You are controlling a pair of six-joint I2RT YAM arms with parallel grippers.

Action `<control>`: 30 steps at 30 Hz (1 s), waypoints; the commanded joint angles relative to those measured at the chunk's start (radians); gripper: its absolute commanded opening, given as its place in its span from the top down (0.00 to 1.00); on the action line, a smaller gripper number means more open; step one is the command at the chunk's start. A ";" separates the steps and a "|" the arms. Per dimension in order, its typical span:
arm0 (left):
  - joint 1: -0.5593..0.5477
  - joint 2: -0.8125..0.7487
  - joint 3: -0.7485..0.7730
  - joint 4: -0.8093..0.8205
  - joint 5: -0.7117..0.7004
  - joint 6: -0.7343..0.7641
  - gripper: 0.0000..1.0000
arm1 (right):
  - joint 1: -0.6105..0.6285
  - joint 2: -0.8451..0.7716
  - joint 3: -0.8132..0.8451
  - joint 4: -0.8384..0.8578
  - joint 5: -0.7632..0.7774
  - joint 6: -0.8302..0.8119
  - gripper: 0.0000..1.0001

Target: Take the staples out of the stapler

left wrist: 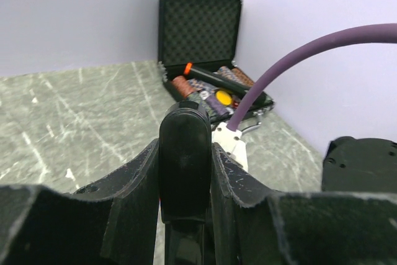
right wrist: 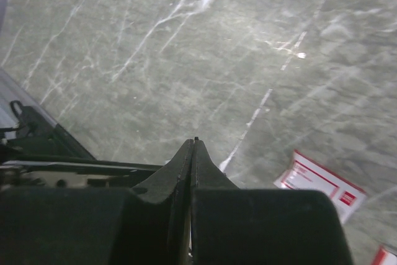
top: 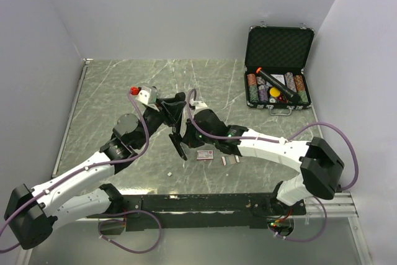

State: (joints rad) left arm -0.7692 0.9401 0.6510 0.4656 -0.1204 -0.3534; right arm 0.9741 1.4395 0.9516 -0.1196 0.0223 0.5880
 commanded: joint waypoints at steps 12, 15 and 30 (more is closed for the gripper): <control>0.001 0.078 0.033 0.111 -0.110 0.045 0.99 | 0.034 0.093 -0.022 0.247 -0.196 0.119 1.00; 0.001 0.095 0.042 0.113 -0.111 0.045 0.99 | 0.035 0.108 -0.030 0.271 -0.222 0.136 1.00; 0.002 0.171 0.096 0.107 -0.113 0.070 0.99 | 0.035 0.128 -0.037 0.310 -0.262 0.159 1.00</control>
State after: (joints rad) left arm -0.7597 1.1183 0.6884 0.4625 -0.2501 -0.2707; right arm 0.9859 1.5612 0.9108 0.1123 -0.1825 0.7418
